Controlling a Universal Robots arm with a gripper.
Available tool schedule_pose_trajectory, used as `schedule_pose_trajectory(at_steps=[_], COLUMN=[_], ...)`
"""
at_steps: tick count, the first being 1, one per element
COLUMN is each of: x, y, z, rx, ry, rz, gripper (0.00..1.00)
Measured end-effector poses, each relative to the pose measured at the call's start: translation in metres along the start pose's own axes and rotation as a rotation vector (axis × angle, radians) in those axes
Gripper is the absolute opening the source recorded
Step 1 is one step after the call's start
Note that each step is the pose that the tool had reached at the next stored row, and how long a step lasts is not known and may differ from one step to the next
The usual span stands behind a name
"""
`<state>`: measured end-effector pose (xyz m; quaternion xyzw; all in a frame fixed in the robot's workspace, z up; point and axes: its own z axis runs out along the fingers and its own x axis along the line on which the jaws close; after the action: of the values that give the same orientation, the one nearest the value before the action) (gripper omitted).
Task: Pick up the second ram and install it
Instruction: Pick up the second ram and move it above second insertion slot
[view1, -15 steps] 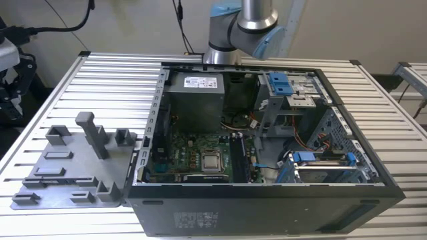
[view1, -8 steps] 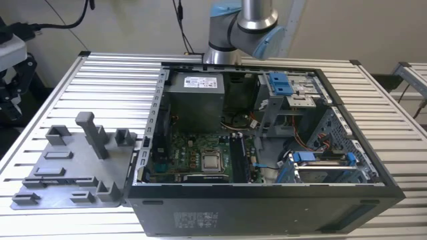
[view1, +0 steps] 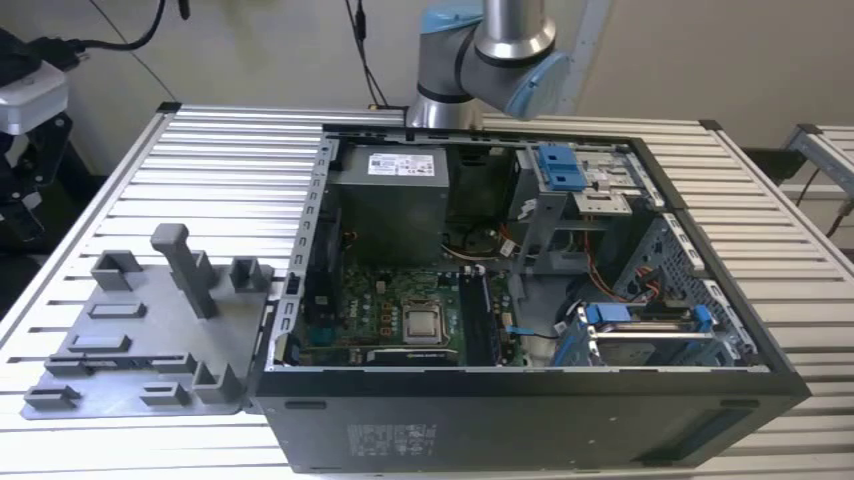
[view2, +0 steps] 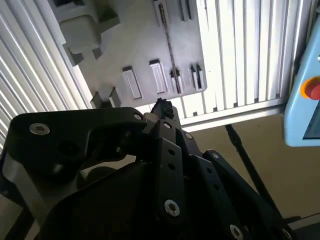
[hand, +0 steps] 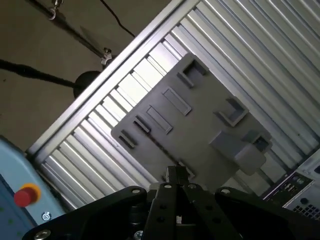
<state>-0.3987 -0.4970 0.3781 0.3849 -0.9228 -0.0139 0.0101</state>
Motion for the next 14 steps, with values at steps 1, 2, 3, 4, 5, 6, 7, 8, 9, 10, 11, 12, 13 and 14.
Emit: schedule_pose_trajectory(at_steps=[1, 2, 3, 4, 5, 6, 7, 8, 9, 10, 11, 12, 13, 14], x=[0.0000, 0.0000, 0.0000, 0.0000, 0.0000, 0.0000, 0.0000, 0.0000, 0.0000, 0.0000, 0.0000, 0.0000, 0.0000, 0.0000], y=[0.0000, 0.0000, 0.0000, 0.0000, 0.0000, 0.0000, 0.0000, 0.0000, 0.0000, 0.0000, 0.0000, 0.0000, 0.0000, 0.0000], z=[0.0000, -0.0001, 0.0000, 0.0000, 0.0000, 0.0000, 0.0000, 0.0000, 0.0000, 0.0000, 0.0000, 0.0000, 0.0000, 0.0000], rx=[0.0002, 0.0004, 0.0007, 0.0009, 0.0011, 0.0013, 0.0016, 0.0018, 0.0021, 0.0023, 0.0025, 0.0027, 0.0029, 0.0032], ry=[0.0006, 0.0014, 0.0018, 0.0024, 0.0029, 0.0034, 0.0039, 0.0045, 0.0050, 0.0055, 0.0060, 0.0065, 0.0071, 0.0076], rz=[-0.019, -0.037, -0.055, -0.073, -0.091, -0.109, -0.127, -0.147, -0.164, -0.182, -0.201, -0.218, -0.236, -0.255], gripper=[0.11, 0.11, 0.11, 0.11, 0.11, 0.11, 0.11, 0.11, 0.11, 0.11, 0.11, 0.11, 0.11, 0.11])
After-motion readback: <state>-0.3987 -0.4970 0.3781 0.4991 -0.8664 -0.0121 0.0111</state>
